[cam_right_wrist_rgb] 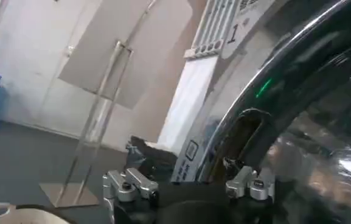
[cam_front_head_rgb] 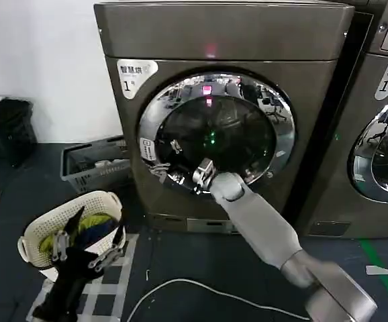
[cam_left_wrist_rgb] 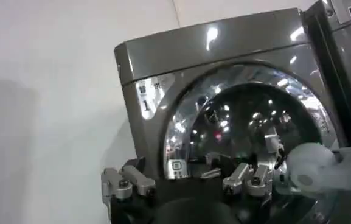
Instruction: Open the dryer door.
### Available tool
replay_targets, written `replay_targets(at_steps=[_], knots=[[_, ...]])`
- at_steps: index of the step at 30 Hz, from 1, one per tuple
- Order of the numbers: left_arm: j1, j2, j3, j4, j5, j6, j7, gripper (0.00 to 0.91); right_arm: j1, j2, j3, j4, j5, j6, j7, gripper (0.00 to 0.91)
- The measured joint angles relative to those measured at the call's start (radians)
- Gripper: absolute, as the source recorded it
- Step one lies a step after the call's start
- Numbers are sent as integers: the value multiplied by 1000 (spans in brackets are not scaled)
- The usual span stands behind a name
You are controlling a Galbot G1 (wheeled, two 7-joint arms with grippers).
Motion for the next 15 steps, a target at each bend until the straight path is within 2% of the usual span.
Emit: replay_targets(at_steps=[15], knots=[[1,-1,-3,-2,0,0,0,907,18,-10,1,-35,38,58,-181,907]])
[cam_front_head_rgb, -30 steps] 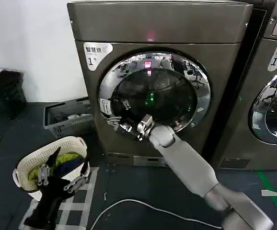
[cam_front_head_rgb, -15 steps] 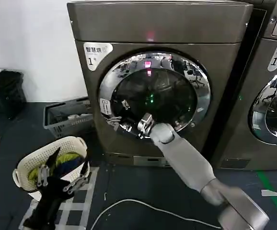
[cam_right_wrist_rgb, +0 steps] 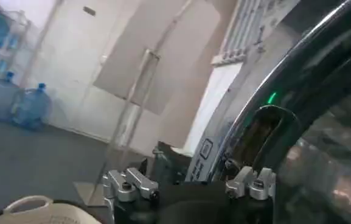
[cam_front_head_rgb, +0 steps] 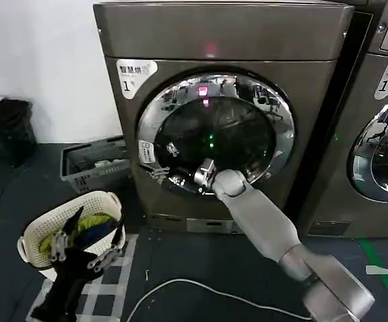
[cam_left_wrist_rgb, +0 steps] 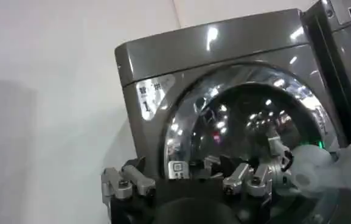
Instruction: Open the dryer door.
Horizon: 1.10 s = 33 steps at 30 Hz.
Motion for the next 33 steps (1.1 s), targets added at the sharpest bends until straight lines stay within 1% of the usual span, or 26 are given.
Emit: replay_targets(at_steps=[5,9,13,16,19,25,30,33], knots=[[0,2,-4,0,-1,0,0,907,-3,-21,-10,26,23,23,-78,907],[-1,2,-7,0,-1,0,0,907,-9,-41,-27,55,62,46,-150,907],[0,1,-14,-6,-4,0,0,907,-26,-76,-42,109,103,43,-217,907],[4,3,-22,-8,-8,0,0,907,-43,-106,-42,161,113,39,-258,907],[3,7,-36,-9,-15,0,3,907,-61,-137,-40,212,129,22,-280,907],[-15,35,-83,3,-106,44,19,907,-113,-213,-27,335,157,9,-339,907],[-35,67,-141,33,-142,47,26,907,-159,-271,4,432,183,-3,-410,907],[-43,76,-155,44,-142,46,30,907,-186,-302,31,481,213,-3,-463,907]])
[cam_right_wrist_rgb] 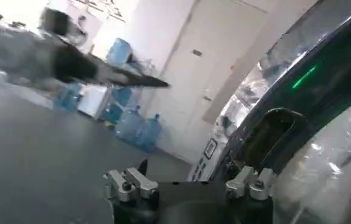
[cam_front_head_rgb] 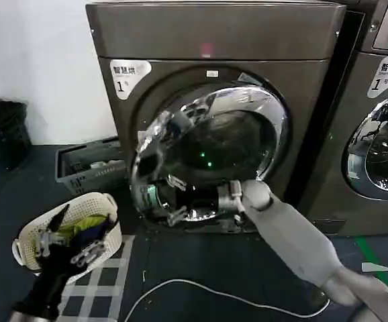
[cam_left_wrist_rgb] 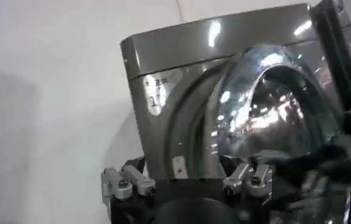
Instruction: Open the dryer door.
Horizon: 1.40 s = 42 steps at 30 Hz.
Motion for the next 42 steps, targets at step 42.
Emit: replay_targets(at_steps=[42], knots=[[-129,177,78,73,-67,36,98,907,-452,-209,578,310,45,8,-258,907]])
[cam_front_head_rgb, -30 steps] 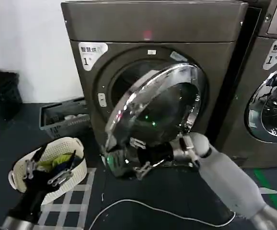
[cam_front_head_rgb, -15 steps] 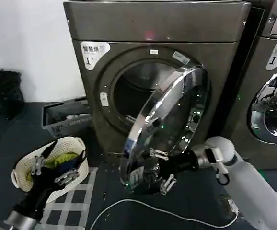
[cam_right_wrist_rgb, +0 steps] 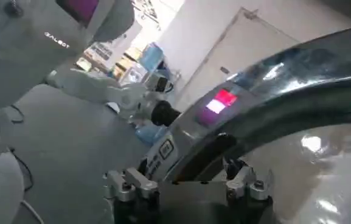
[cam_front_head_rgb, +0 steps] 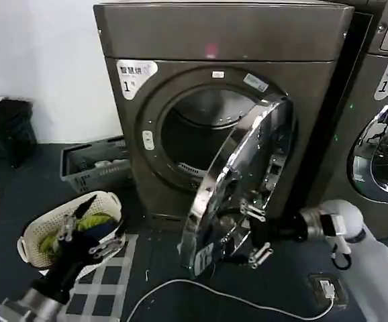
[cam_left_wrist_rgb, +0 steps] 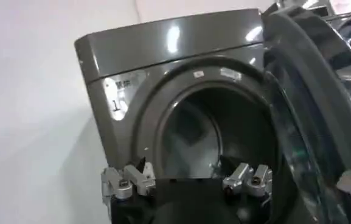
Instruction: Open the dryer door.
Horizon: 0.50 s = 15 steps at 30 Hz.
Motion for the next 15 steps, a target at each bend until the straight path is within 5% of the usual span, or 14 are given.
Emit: replay_targets(at_steps=[15], knots=[[-47,72,46,38,-55,-13,47,907,-177,-45,130,116,3,-12,-1,907]])
